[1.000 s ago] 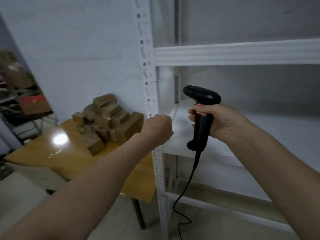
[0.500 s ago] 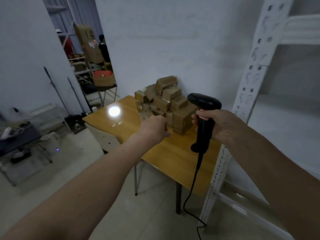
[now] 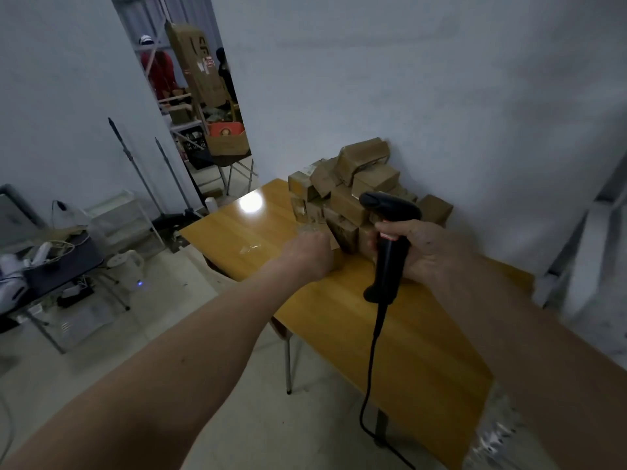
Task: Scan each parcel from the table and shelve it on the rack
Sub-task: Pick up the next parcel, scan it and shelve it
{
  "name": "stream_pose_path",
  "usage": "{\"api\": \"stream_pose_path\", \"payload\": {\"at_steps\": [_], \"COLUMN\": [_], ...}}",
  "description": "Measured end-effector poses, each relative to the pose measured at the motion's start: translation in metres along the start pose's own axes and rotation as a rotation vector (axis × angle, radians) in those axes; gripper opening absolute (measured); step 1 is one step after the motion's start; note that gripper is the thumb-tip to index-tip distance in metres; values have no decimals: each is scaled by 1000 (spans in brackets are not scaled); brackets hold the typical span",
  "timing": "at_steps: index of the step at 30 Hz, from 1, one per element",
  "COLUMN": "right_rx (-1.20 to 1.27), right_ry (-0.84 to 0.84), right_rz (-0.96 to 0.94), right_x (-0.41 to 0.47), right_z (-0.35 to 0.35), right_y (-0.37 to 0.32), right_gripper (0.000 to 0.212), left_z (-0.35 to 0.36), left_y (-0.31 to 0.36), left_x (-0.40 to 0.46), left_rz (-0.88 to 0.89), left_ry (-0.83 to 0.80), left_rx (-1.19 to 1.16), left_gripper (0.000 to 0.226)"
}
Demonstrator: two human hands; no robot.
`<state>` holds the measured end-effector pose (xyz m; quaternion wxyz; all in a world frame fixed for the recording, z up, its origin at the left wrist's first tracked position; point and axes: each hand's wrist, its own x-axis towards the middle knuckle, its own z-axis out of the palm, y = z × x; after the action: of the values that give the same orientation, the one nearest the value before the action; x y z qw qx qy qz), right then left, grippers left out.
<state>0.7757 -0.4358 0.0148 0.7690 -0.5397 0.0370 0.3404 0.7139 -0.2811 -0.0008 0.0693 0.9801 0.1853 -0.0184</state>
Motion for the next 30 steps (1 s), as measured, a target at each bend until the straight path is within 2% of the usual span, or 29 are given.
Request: {"api": "stream_pose_path", "payload": {"at_steps": [8,15,21,30], "right_rx": [-1,-23,-48,-73], "right_ry": [24,137,297,473], "right_rz": [103,153,160,225], "right_x": [108,170,229,303], "right_z": [18,27,32,40], "right_y": [-11,0,17,48], "right_gripper": [6,16,16,11], "left_z": [39,86,134,174], "left_y": [-28,-66,-83,-94], "left_x": [84,162,237,313], "left_rz": [-34,-126,-86,-99], "left_ry": [-159,-256,-345,-498], "left_rx": [-71,-147,-83,-121], "left_gripper": [25,33,75,105]}}
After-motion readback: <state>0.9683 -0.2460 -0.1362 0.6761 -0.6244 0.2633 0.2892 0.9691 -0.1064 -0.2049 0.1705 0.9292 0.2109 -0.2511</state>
